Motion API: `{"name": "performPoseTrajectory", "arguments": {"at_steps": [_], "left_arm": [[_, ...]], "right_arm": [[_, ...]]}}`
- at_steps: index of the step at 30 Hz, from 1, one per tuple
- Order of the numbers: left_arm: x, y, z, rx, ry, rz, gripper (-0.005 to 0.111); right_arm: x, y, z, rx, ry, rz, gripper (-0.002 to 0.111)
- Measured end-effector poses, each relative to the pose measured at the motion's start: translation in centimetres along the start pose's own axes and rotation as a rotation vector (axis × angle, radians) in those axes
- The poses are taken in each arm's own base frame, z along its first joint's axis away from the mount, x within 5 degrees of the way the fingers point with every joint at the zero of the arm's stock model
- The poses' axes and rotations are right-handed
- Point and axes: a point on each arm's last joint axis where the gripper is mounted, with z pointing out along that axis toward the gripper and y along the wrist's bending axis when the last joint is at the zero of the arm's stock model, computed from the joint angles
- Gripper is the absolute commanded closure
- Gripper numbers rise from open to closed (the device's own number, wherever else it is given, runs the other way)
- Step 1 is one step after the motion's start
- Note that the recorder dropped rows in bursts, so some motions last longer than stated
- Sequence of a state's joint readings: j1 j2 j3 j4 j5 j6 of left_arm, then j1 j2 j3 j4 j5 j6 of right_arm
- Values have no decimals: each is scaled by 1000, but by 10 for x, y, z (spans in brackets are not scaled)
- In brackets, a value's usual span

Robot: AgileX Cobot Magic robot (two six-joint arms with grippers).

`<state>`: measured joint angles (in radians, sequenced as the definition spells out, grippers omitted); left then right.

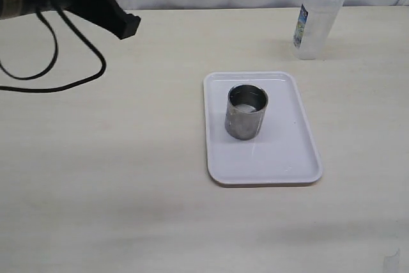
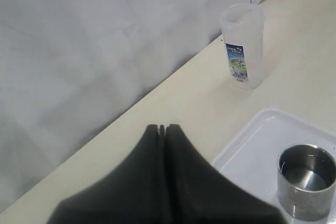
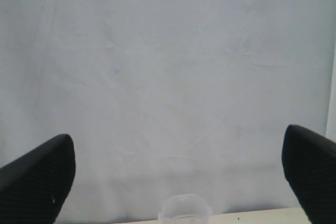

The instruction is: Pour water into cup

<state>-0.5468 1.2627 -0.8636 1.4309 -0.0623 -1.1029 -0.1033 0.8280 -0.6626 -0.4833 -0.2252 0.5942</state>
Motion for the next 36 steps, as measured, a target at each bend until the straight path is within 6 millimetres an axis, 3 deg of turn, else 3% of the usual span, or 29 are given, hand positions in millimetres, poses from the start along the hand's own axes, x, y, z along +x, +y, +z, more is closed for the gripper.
{"name": "performPoseTrajectory", "arguments": {"at_steps": [4,7,21,29,36], "left_arm": [[3,-1,-28,-29,-27,-5,107],[8,-2,-61,-72,-67,-17,107],[17,-5,-147,-185,-265,-86,107],[26,-11,-179,-204,-366,-136,107],[34,-14,-189,-202,-399,-165,107]], "right_arm": [[0,4,-10,-42,-62,0,-1],[-5,7,-24,-63,-116,26,-1],[-12,22,-80,-163,-231,4,-1],[17,23,-111,-188,-241,29,-1],[41,22,-128,-191,-257,26,-1]]}}
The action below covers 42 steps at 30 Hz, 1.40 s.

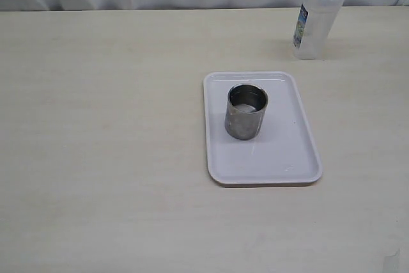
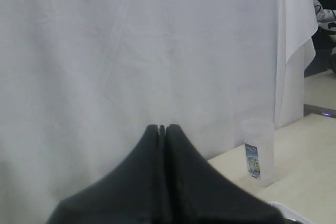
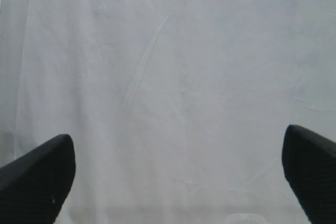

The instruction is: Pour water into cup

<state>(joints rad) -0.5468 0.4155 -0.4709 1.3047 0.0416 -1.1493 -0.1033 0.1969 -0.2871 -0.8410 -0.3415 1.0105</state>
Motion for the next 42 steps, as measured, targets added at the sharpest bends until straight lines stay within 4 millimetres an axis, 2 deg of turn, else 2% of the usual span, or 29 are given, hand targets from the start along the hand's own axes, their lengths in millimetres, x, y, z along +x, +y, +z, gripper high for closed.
{"name": "performPoseTrajectory", "arguments": {"at_steps": [4,10,42], "left_arm": [[-1,-2,0,17,-8,-7,107],[-1,-3,0,31,-14,-7,107],[-1,-3,0,32,-15,-7,107]], "right_arm": [[10,0,-7,1,4,1,-1],[13,0,-8,2,9,2,-1],[13,0,-8,2,9,4,-1]]}}
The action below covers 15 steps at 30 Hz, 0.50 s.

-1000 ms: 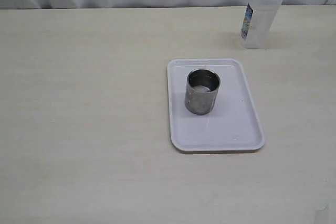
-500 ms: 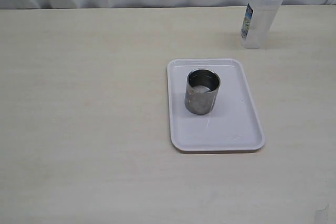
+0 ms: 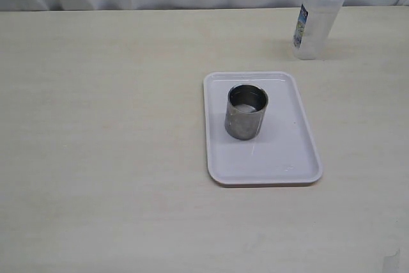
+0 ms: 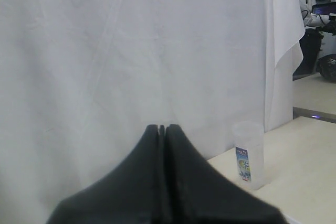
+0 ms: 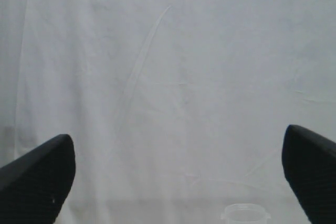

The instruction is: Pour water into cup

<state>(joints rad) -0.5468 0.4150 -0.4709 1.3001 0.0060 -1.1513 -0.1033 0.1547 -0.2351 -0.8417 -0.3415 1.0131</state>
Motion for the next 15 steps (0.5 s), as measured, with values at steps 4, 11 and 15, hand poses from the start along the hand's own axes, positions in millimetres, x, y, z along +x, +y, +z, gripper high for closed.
{"name": "performPoseTrajectory", "arguments": {"at_steps": [4,11,15], "left_arm": [[0,1,0,-10,5,-19,107],[9,6,-1,-62,95,-10,107],[12,2,-1,-24,127,34,107]], "right_arm": [[0,0,0,0,0,0,-1],[0,0,0,0,0,0,-1],[0,0,0,0,0,0,-1]]}}
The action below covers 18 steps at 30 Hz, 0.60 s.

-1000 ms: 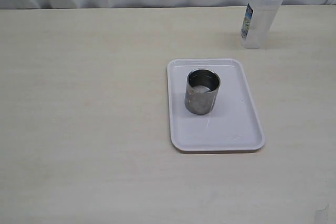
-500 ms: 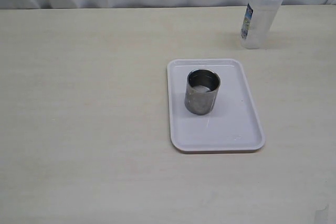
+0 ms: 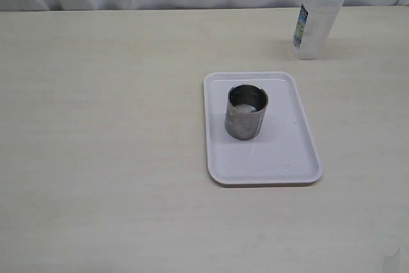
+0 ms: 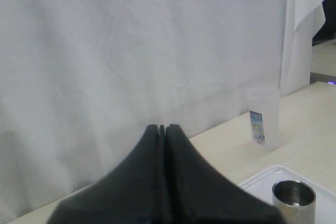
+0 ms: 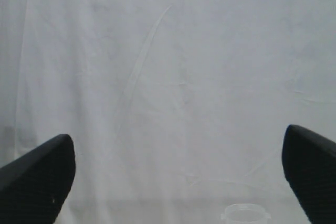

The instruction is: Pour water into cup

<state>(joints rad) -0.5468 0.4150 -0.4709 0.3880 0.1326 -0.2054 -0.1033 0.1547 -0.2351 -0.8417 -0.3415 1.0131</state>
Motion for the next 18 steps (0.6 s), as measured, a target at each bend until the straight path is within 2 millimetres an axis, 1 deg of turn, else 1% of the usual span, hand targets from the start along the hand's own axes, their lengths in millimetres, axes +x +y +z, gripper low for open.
{"name": "performPoseTrajectory", "arguments": {"at_steps": [5,7,9,10,11,13,15,18], "left_arm": [[8,-6,1,54,18,50,107],[18,-8,3,52,11,68,107],[30,-7,5,14,-4,67,107],[39,-6,5,-13,-4,66,107],[43,-5,4,-25,-2,67,107],[52,-3,0,-65,1,54,107],[60,1,-9,-137,-13,3,107],[66,5,-22,-233,-56,-61,107]], "right_arm": [[0,0,0,0,0,0,-1],[0,0,0,0,0,0,-1],[0,0,0,0,0,0,-1],[0,0,0,0,0,0,-1],[0,0,0,0,0,0,-1],[0,0,0,0,0,0,-1],[0,0,0,0,0,0,-1],[0,0,0,0,0,0,-1]]}}
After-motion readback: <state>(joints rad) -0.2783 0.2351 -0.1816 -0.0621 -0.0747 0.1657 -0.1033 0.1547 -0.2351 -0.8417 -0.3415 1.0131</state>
